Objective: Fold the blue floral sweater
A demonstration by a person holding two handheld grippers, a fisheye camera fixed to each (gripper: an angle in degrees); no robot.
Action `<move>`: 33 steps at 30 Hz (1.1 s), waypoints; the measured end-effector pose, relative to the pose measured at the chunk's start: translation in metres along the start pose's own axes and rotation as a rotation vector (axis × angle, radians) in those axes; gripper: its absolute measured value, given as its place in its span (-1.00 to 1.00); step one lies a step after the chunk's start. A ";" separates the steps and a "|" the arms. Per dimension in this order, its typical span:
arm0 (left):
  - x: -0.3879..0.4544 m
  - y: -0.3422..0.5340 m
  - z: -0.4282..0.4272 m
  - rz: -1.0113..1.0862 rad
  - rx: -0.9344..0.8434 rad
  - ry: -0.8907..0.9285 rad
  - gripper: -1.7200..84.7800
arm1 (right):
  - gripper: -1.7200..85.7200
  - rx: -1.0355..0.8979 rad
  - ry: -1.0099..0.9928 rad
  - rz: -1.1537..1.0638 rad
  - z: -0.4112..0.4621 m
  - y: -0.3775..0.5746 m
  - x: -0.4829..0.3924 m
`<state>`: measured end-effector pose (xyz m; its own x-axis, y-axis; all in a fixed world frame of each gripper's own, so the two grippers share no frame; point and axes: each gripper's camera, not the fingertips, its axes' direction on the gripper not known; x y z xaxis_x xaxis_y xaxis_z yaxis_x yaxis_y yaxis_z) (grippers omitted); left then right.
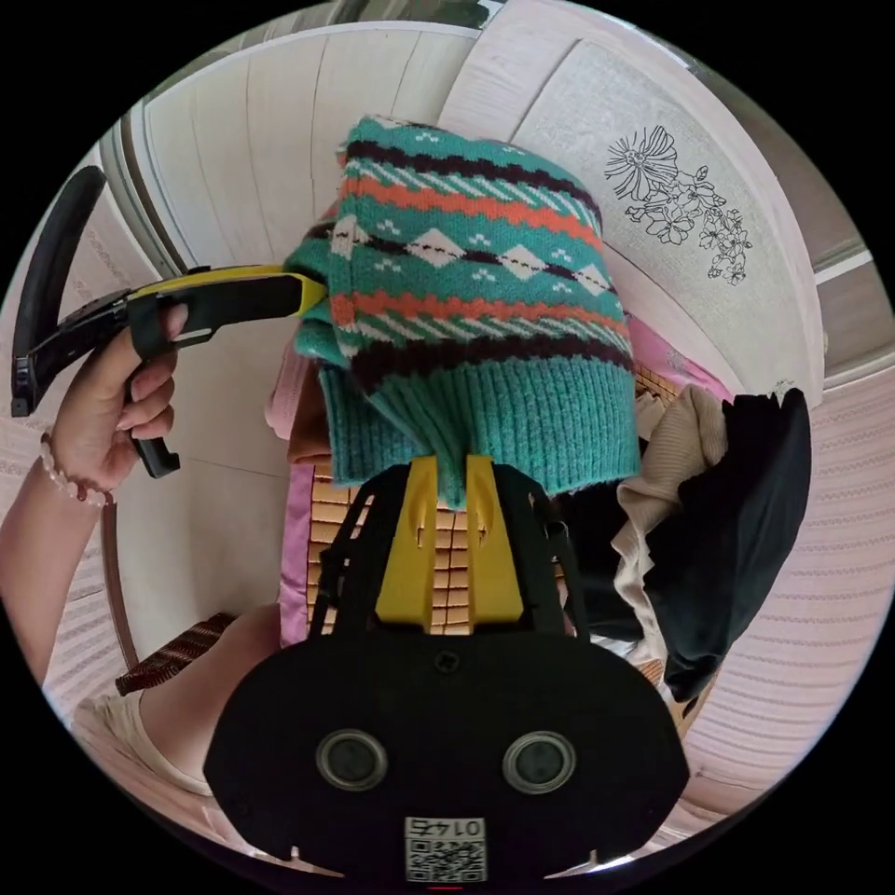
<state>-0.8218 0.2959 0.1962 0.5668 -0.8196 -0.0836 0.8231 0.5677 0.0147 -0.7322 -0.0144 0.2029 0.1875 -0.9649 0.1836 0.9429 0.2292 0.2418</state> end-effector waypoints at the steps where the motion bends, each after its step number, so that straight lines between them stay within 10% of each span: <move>1: 0.004 -0.004 -0.010 0.012 0.022 -0.005 -0.85 | -0.88 0.032 -0.021 0.008 -0.010 0.006 0.006; 14: 0.139 -0.119 -0.211 0.310 0.382 0.172 -0.93 | -0.95 0.738 -0.344 0.209 -0.276 0.142 0.106; 21: 0.329 -0.112 -0.259 0.690 0.406 0.377 -0.92 | -0.96 0.989 -0.219 0.431 -0.346 0.380 0.154; 29: 0.545 0.115 -0.142 1.039 -0.168 0.973 -0.84 | -0.93 0.644 -0.053 1.009 -0.290 0.757 0.087; 33: 0.549 0.218 -0.051 0.957 -0.489 0.909 -0.85 | -0.88 0.178 -0.072 1.386 -0.179 0.889 0.052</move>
<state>-0.3332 -0.0270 0.1024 0.5174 0.1223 -0.8470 -0.0646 0.9925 0.1039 0.1654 0.1168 0.2567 0.9068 0.0644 0.4166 -0.0436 0.9973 -0.0592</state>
